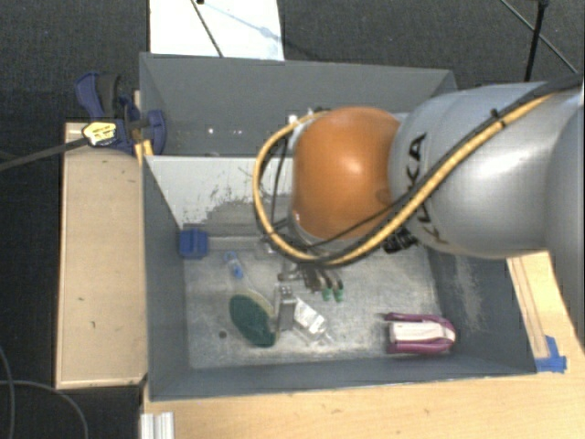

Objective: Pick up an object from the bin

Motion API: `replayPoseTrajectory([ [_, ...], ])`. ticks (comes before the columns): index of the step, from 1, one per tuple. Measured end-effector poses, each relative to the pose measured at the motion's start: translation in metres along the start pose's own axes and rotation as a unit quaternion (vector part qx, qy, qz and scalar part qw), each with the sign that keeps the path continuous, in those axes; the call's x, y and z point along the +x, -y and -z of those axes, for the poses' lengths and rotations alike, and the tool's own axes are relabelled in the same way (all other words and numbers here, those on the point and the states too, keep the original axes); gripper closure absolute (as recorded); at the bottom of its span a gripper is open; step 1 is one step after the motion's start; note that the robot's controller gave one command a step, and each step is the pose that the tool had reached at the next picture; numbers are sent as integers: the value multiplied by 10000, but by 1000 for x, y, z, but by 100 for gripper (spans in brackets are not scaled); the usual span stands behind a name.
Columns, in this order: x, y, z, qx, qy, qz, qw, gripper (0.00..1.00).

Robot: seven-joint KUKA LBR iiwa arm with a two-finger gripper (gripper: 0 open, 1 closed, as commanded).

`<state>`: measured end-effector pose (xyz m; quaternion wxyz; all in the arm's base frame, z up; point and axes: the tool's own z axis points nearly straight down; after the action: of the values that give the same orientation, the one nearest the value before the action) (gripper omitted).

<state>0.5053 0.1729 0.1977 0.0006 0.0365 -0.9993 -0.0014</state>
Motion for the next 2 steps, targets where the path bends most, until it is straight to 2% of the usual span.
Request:
replayPoseTrajectory([
  [1, 11, 4, -96, 15, -8, 779, 9970, 0],
  [2, 19, -1, -121, -9, 146, 1117, 9936, 0],
])
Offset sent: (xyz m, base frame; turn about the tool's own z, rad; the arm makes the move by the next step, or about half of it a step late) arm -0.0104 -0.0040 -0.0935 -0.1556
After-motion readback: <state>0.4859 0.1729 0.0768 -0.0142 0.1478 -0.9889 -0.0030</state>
